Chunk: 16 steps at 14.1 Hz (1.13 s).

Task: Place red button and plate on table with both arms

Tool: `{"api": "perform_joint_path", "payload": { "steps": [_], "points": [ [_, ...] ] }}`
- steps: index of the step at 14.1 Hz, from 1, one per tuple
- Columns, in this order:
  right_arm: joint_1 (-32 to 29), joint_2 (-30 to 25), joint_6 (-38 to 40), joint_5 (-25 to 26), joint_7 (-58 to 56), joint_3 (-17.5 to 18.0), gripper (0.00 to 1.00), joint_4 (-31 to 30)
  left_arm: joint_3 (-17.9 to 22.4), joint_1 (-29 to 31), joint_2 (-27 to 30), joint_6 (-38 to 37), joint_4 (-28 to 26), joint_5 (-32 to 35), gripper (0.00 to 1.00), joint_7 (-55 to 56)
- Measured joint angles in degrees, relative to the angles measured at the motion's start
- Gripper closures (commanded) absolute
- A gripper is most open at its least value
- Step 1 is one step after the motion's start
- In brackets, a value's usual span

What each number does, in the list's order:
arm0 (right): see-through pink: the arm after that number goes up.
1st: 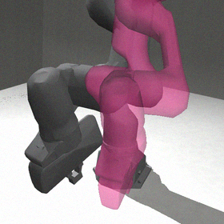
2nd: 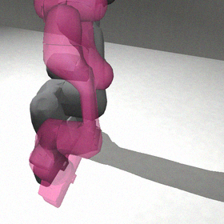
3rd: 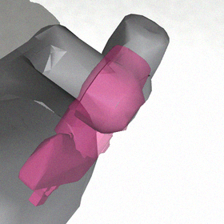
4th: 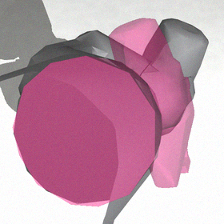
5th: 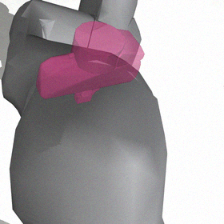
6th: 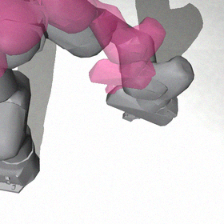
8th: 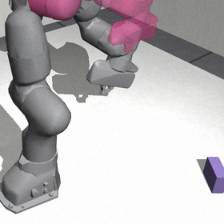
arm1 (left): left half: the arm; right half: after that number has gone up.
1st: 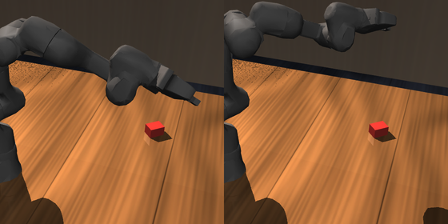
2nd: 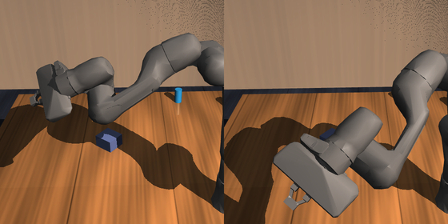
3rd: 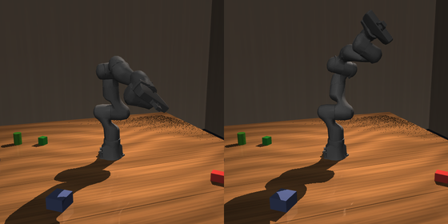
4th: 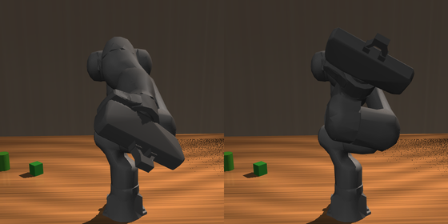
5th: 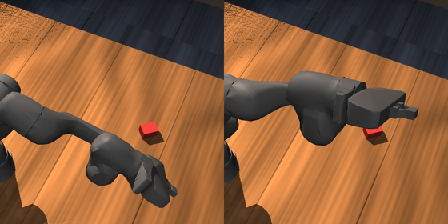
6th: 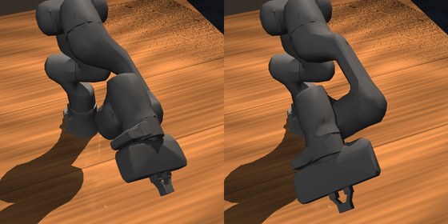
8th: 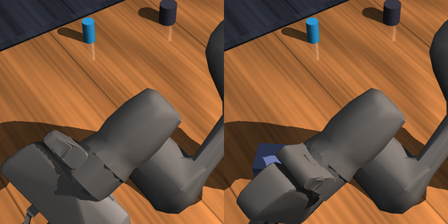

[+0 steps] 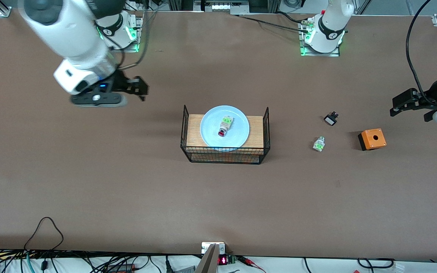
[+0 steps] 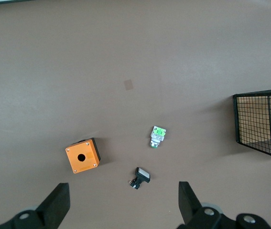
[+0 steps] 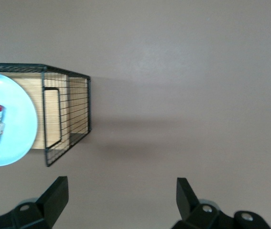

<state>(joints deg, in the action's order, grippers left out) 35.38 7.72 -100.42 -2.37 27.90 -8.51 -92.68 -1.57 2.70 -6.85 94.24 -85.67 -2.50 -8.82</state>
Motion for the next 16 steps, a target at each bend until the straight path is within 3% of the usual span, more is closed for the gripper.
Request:
{"api": "perform_joint_path", "payload": {
  "steps": [4, 16],
  "points": [
    [0.0, 2.6, -0.4, 0.1, 1.1, -1.1, 0.0, 1.4, 0.1, 0.0, 0.0, 0.0, 0.0, 0.0, 0.0, 0.0],
    [-6.2, 3.0, -4.7, 0.5, 1.0, -1.8, 0.0, 2.2, -0.4, -2.2, 0.0, 0.0, 0.0, 0.0, 0.0, 0.0]
  ]
}}
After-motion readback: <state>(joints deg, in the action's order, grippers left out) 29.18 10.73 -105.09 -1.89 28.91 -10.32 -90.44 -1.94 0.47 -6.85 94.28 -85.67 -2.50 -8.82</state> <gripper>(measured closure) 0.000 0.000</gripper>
